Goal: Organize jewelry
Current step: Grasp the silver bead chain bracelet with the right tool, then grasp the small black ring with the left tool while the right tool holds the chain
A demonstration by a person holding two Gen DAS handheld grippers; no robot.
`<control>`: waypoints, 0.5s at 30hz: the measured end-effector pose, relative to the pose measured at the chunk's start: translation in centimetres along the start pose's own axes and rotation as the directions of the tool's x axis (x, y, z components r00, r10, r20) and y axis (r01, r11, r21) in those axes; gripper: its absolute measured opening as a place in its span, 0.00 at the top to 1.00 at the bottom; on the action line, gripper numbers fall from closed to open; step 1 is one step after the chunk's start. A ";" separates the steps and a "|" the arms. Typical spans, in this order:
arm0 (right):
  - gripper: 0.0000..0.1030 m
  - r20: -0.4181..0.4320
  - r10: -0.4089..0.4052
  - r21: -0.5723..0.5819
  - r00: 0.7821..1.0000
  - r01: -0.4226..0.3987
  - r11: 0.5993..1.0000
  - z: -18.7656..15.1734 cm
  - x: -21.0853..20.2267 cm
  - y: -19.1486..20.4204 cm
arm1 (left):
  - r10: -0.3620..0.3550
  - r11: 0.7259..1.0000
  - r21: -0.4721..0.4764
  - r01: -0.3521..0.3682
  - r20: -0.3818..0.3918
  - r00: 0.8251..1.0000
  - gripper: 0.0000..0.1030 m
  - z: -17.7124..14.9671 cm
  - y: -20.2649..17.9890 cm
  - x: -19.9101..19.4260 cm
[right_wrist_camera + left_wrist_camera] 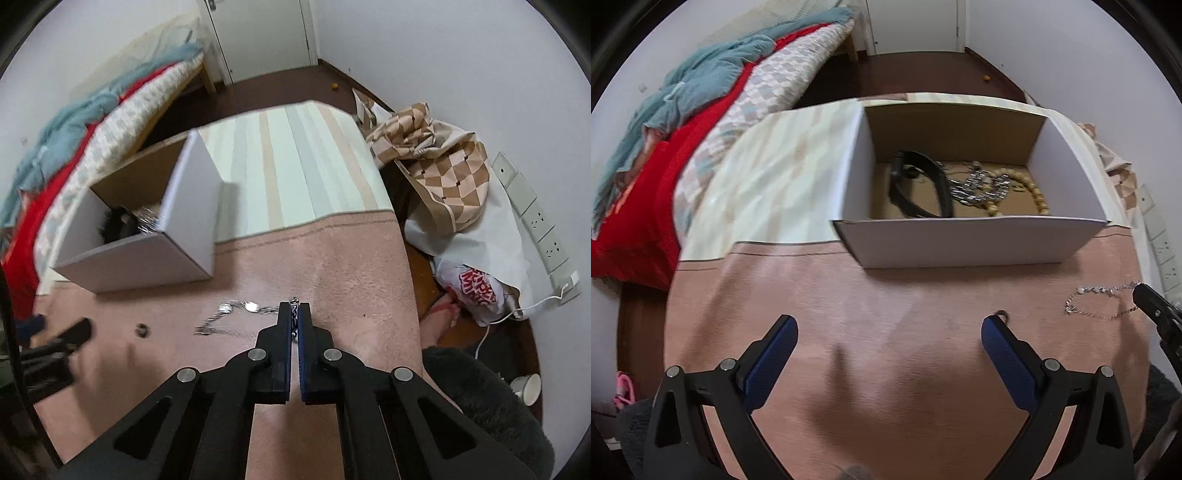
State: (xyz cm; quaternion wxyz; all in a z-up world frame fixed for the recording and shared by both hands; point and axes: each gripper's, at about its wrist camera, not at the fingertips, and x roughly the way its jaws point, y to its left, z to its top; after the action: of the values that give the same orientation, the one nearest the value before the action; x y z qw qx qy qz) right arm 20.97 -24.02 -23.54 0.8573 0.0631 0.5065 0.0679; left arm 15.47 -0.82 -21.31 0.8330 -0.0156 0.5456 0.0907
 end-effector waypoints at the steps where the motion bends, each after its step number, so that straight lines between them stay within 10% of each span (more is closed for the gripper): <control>1: 0.98 0.008 0.009 0.001 1.000 -0.009 1.000 0.0 -0.6 0.1 | -0.019 1.000 0.001 0.019 -0.005 1.000 0.01 0.1 -0.4 0.1; 11: 0.98 0.017 0.019 0.044 1.000 -0.019 0.999 0.4 -2.0 -1.2 | -0.126 0.987 0.093 0.129 -0.032 0.992 0.03 0.2 -4.5 1.6; 15: 0.98 0.019 0.015 0.057 1.000 -0.016 0.998 0.6 -2.0 -1.8 | -0.146 0.980 0.127 0.154 -0.072 0.987 0.52 -0.1 -5.6 2.6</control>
State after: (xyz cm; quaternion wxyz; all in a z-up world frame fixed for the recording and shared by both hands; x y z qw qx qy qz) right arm 20.64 -26.19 -21.84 0.8591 0.0920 0.4999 0.0593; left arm 17.31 -5.94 -24.11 0.8192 -0.0045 0.5735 -0.0093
